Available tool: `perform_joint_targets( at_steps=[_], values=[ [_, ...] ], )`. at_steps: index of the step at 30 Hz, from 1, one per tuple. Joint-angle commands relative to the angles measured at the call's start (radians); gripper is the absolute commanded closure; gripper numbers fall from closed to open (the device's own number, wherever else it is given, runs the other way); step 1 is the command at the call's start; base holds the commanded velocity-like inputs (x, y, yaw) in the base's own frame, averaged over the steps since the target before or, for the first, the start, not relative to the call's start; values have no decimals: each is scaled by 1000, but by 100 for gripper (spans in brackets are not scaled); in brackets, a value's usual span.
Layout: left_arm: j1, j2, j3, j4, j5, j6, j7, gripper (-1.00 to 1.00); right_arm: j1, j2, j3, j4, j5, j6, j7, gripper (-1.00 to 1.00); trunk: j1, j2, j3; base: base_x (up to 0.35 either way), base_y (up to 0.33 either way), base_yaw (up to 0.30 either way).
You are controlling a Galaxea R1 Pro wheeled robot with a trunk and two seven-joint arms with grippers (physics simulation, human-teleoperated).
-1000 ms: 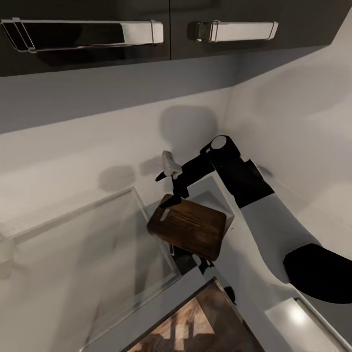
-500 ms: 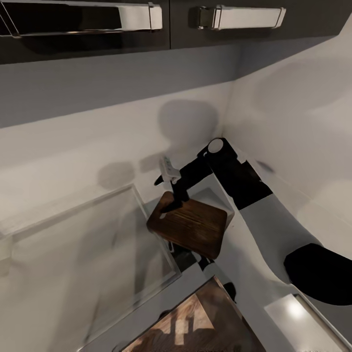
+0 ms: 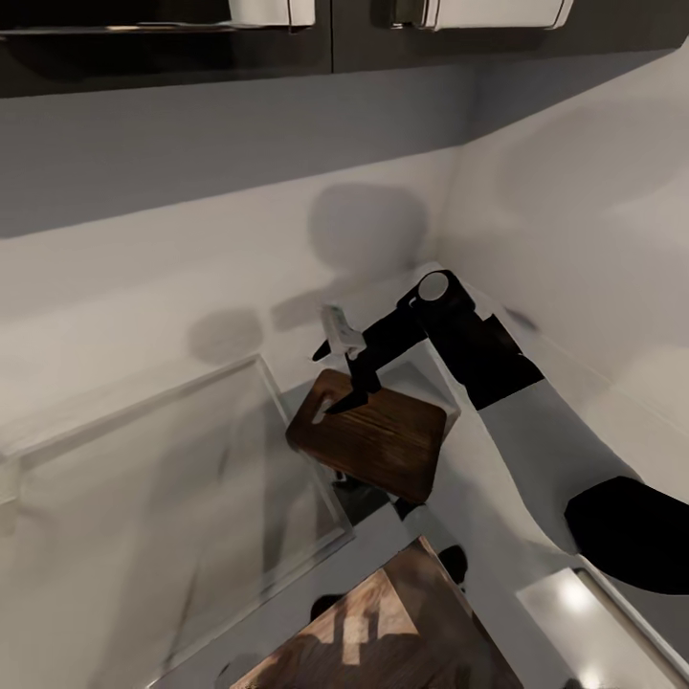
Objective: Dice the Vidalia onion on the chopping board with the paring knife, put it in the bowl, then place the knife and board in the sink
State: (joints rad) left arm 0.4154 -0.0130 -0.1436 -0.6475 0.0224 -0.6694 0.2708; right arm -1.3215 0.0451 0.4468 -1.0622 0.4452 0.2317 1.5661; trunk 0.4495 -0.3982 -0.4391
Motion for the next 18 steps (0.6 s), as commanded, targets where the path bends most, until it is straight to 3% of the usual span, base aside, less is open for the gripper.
perform_joint_targets(
  at_steps=[1, 6, 18],
  values=[
    [0, 1, -4, -1, 2, -1, 7, -100, -1, -5, -1, -2, 4, 10, 5, -100, 1, -2, -3, 0, 0, 0],
    [0, 1, -4, -1, 2, -1, 7, -100, -1, -18, -2, -4, 4, 10, 5, -100, 1, -2, -11, 0, 0, 0],
    [0, 1, -4, -1, 2, -1, 7, -100, -2, -12, -5, -4, 4, 12, 3, -100, 1, -2, -30, 0, 0, 0]
  ],
)
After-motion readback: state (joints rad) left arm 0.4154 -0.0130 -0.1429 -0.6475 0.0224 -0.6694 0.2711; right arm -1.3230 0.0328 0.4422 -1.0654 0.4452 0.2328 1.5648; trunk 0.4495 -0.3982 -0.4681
